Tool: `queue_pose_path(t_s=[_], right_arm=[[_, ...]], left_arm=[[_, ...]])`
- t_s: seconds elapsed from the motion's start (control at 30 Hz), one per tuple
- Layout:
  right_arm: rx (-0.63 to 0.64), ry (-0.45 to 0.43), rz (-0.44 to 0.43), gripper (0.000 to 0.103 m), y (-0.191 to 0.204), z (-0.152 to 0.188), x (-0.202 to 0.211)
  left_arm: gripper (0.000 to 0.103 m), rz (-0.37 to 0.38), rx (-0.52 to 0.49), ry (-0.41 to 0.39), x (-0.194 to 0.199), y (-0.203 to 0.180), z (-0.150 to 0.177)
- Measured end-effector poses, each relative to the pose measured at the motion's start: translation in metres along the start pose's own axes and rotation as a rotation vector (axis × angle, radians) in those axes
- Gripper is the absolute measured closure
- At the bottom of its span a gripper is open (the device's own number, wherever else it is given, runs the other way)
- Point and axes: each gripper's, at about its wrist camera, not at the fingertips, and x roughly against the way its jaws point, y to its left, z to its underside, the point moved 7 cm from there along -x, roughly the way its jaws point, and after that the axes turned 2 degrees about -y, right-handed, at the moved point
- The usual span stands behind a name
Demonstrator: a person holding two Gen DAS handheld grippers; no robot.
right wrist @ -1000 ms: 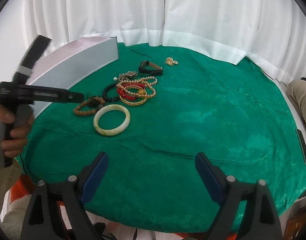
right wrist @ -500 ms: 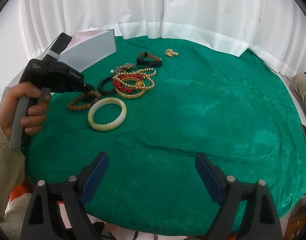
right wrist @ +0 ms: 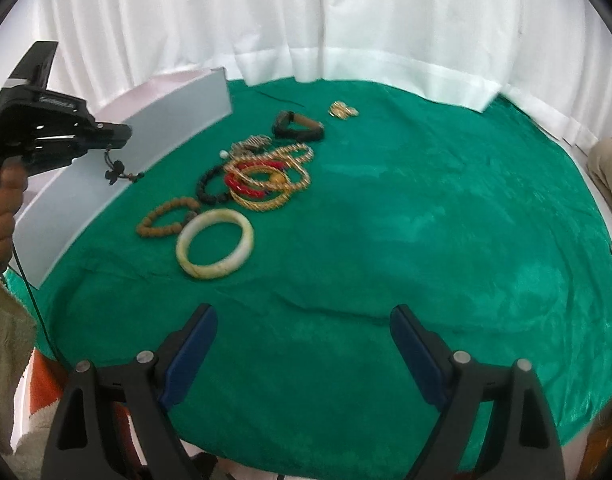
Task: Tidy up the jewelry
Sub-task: 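Grasp the green jade pendant with the left gripper while the right gripper grasps the jade bangle, then carry the pendant and bangle into the white tray and open both grippers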
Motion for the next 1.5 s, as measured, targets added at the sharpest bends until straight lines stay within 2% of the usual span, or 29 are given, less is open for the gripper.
queue_pose_path(t_s=[0.13, 0.2, 0.27, 0.33, 0.47, 0.5, 0.53, 0.57, 0.73, 0.87, 1.0, 1.1, 1.2, 1.3, 1.37, 1.5], right_arm=[[0.091, 0.01, -0.096, 0.013, 0.026, -0.014, -0.015], [0.166, 0.035, -0.193, 0.014, 0.054, -0.023, -0.028], [0.237, 0.064, -0.251, 0.016, 0.08, -0.029, -0.045], [0.294, 0.118, -0.271, 0.041, 0.099, -0.03, -0.067], [0.361, 0.226, -0.226, 0.059, 0.116, -0.02, -0.103], [0.37, 0.231, -0.216, 0.068, 0.12, -0.019, -0.107], [0.384, 0.218, -0.206, 0.086, 0.122, -0.02, -0.106], [0.389, 0.226, -0.211, 0.092, 0.125, -0.02, -0.105], [0.337, 0.205, -0.26, 0.092, 0.126, -0.039, -0.076], [0.341, 0.111, -0.326, 0.092, 0.148, -0.079, -0.035], [0.376, 0.033, -0.415, 0.092, 0.183, -0.129, -0.007], [0.423, -0.017, -0.472, 0.092, 0.232, -0.164, -0.009], [0.45, -0.018, -0.537, 0.092, 0.287, -0.186, -0.028], [0.469, 0.029, -0.566, 0.092, 0.335, -0.194, -0.063], [0.502, 0.076, -0.566, 0.092, 0.359, -0.186, -0.082], [0.562, 0.158, -0.518, 0.092, 0.38, -0.166, -0.125]], left_arm=[[0.098, -0.079, -0.043, -0.006, 0.009, 0.011, 0.018], [0.098, -0.101, -0.049, 0.0, 0.014, 0.018, 0.027], [0.098, -0.122, -0.048, 0.009, 0.018, 0.027, 0.038], [0.098, -0.142, -0.043, 0.012, 0.022, 0.035, 0.046], [0.098, -0.178, -0.051, 0.0, 0.033, 0.046, 0.056], [0.098, -0.189, -0.058, -0.002, 0.035, 0.048, 0.057], [0.098, -0.203, -0.068, -0.003, 0.037, 0.05, 0.059], [0.098, -0.207, -0.073, -0.004, 0.04, 0.05, 0.06], [0.098, -0.19, -0.085, -0.047, 0.069, 0.053, 0.05], [0.098, -0.189, -0.067, -0.126, 0.11, 0.065, 0.022], [0.098, -0.273, -0.028, -0.204, 0.139, 0.098, -0.011], [0.098, -0.338, 0.038, -0.21, 0.138, 0.135, -0.029], [0.098, -0.405, 0.099, -0.175, 0.119, 0.171, -0.035], [0.098, -0.432, 0.128, -0.136, 0.101, 0.189, -0.03], [0.098, -0.45, 0.146, -0.111, 0.092, 0.201, -0.026], [0.098, -0.482, 0.167, -0.079, 0.082, 0.217, -0.019]])
